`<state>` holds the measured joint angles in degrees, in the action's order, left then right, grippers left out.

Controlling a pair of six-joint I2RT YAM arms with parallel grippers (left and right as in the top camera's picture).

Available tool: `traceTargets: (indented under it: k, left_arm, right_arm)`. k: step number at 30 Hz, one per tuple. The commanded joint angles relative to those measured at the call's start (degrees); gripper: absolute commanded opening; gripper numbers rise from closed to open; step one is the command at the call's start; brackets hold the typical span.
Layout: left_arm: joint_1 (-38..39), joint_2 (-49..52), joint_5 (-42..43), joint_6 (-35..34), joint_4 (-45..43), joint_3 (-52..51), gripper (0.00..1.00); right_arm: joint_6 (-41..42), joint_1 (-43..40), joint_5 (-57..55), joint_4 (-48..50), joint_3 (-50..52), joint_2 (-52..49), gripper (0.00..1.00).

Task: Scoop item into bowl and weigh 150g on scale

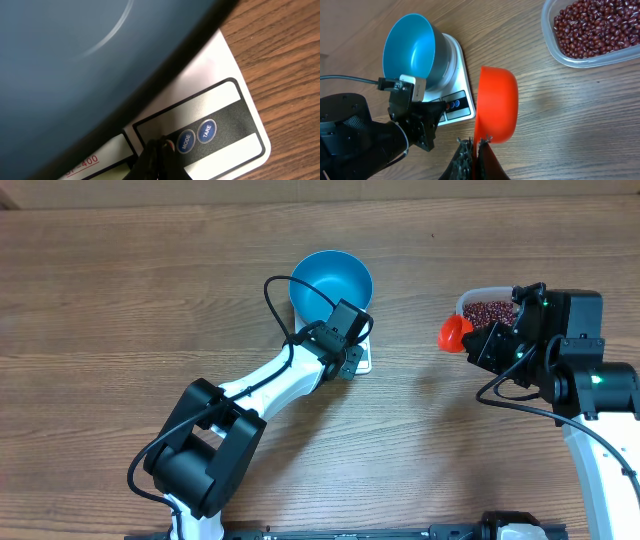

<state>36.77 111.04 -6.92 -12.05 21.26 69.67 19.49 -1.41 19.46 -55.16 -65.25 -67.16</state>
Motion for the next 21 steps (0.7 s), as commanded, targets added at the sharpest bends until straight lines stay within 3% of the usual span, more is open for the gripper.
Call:
traceTargets:
  k: [1,21]
  left_arm:
    - [0.4,1.3,-0.5,-1.2,-0.3,-0.5,0.05]
    - [0.4,2.5,1.5,-0.7,-0.2,-0.5,0.04]
  right_arm:
    - [0.0,-0.3,-0.4,0.2,-1.8,-0.1,0.04]
    - [0.0,-0.3,-0.4,-0.4,-1.8,-0.1,0.04]
